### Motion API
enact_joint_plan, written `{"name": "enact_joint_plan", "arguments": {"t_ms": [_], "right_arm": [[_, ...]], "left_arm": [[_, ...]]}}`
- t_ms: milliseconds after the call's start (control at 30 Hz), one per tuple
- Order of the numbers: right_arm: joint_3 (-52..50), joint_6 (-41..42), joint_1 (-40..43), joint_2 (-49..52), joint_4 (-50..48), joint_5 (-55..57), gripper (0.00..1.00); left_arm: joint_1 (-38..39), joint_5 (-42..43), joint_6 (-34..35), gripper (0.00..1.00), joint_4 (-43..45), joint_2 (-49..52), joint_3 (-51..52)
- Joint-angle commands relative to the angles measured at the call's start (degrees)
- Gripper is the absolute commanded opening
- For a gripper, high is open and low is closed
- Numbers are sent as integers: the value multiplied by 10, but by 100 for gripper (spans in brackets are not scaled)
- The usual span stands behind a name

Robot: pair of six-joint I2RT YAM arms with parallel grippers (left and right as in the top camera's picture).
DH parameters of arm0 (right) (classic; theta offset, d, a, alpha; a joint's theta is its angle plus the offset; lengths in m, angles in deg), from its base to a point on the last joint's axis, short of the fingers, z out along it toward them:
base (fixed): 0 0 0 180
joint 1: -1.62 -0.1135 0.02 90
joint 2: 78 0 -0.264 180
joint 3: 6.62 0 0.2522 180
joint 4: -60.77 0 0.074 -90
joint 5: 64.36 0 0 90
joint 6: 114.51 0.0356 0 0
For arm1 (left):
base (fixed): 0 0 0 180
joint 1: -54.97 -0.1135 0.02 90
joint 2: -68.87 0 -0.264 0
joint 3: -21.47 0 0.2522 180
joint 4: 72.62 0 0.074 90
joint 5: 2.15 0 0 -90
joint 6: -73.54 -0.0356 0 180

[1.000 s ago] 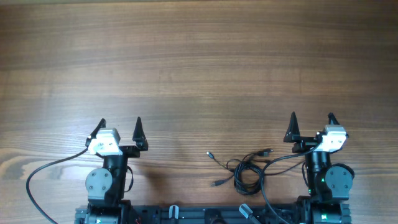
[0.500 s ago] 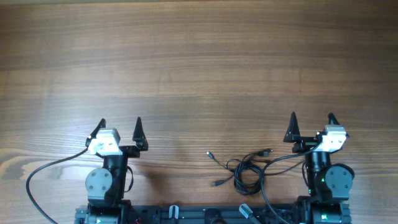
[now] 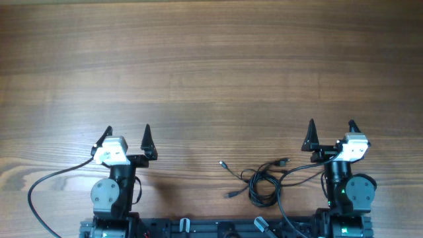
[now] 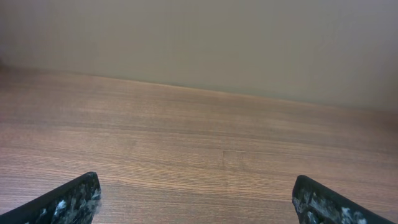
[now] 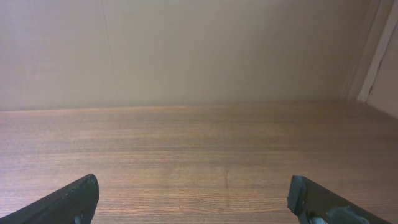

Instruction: Untangle cables

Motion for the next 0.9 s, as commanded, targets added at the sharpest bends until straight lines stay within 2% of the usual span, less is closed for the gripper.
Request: {"name": "enact_joint_plan", "arguments": {"t_ms": [0, 200, 267, 533, 633, 767, 867], "right_arm": [[-1, -10, -3, -2, -3, 5, 100], [-1, -10, -3, -2, -3, 5, 100], [-1, -10, -3, -2, -3, 5, 100], [-1, -10, -3, -2, -3, 5, 100], [-1, -10, -3, -2, -3, 5, 100], [-1, -10, -3, -2, -3, 5, 100], [-1, -10, -3, -2, -3, 5, 100]], "left_arm": [[2, -4, -4, 100, 1, 1, 2], [2, -3, -2, 100, 2, 1, 1], [2, -3, 17, 100, 1, 1, -5], [2, -15, 17, 100, -131, 21, -135], [2, -9, 32, 100, -193, 54, -196], [2, -4, 52, 100, -261, 157, -313], [2, 45, 58, 100, -286, 241, -392]]}}
